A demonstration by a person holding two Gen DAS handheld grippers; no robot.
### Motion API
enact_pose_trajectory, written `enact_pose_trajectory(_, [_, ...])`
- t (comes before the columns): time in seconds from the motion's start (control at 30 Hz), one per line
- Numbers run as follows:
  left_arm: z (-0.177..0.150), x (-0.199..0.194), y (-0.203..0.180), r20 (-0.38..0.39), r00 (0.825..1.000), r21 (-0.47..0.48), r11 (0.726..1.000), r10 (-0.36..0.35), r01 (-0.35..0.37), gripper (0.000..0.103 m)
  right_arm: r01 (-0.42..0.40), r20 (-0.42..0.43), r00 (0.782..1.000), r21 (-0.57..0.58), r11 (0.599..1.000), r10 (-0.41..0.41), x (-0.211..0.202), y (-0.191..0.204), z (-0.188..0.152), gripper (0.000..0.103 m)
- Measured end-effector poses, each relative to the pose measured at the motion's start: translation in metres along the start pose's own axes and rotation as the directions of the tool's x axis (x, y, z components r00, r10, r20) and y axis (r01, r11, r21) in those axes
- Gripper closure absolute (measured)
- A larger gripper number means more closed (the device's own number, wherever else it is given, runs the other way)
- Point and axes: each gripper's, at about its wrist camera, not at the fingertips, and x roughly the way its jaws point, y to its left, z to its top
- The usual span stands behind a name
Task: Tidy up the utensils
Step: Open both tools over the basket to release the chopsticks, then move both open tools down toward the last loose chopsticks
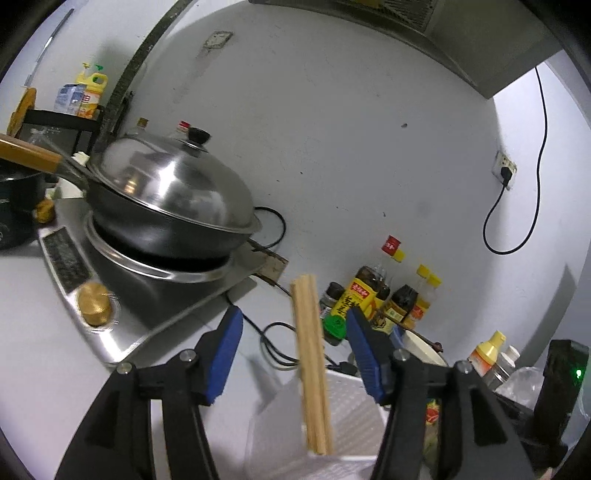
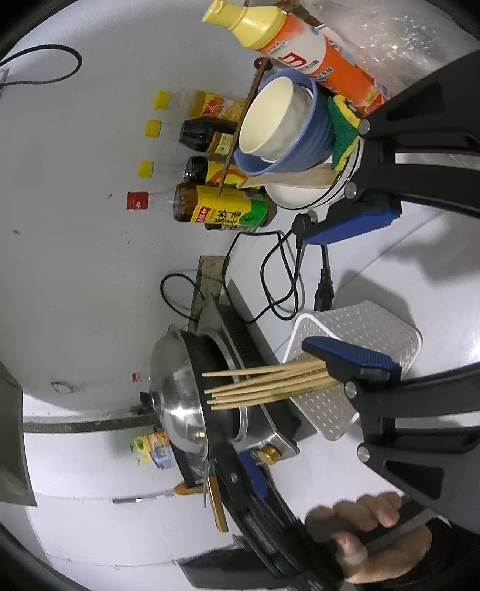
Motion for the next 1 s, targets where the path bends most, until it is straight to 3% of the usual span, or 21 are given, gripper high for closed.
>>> enact_pose_trajectory(0.4, [0.009,-0.033,0.05,-0.044,0.999,0.022,1.0,0.017,-0.016,0.044,0.058,-0.004,0.998,-0.012,0.998,-0.058,-0.006,0.04,0.006,0.054])
enact_pose_trajectory(1.0, [0.003,-0.071,0.107,-0.064,0.996,0.028,0.997,0.067,-0.065,0.044,0.054,-0.049,0.997,-0.111,0.992,-0.06,-0.001,0.113,0.009,0.054])
